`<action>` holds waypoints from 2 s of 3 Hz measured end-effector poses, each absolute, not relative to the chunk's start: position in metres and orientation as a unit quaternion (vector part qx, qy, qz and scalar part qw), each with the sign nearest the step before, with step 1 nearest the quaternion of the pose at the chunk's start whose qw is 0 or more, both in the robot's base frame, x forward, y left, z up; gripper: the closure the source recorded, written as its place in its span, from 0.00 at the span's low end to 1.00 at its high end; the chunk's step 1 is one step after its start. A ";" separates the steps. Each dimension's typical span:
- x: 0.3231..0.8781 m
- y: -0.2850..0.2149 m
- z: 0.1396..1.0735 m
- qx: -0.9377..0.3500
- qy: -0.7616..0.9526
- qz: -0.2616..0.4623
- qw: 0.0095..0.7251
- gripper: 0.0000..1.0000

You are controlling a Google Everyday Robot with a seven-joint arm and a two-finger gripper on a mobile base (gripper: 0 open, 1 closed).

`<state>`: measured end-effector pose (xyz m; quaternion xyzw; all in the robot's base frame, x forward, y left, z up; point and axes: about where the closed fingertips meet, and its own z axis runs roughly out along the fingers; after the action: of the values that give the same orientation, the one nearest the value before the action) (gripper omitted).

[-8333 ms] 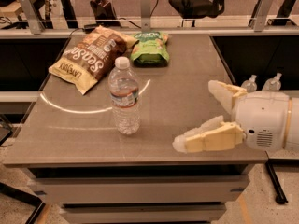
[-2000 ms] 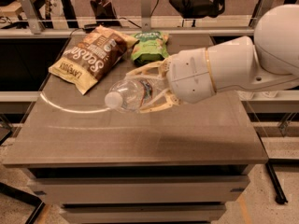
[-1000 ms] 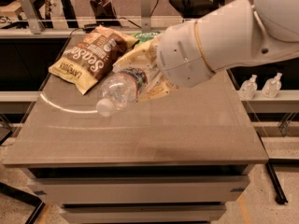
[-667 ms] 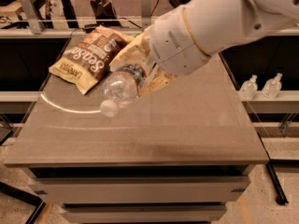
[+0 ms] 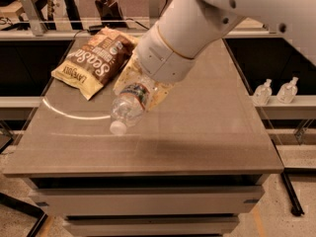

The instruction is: Knock water bottle over

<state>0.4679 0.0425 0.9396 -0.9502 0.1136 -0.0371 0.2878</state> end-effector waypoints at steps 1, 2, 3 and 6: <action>0.469 0.046 0.919 -0.962 0.131 -0.064 0.230 1.00; 0.464 0.051 0.896 -0.971 0.138 -0.063 0.182 1.00; 0.459 0.055 0.880 -0.976 0.144 -0.056 0.151 1.00; 0.443 0.060 0.852 -0.982 0.160 -0.038 0.090 0.59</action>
Offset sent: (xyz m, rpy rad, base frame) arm -0.0084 0.0112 -0.0758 -0.3391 0.0279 -0.0803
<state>0.4435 0.0600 0.8516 -0.9823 0.1595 -0.0383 0.0900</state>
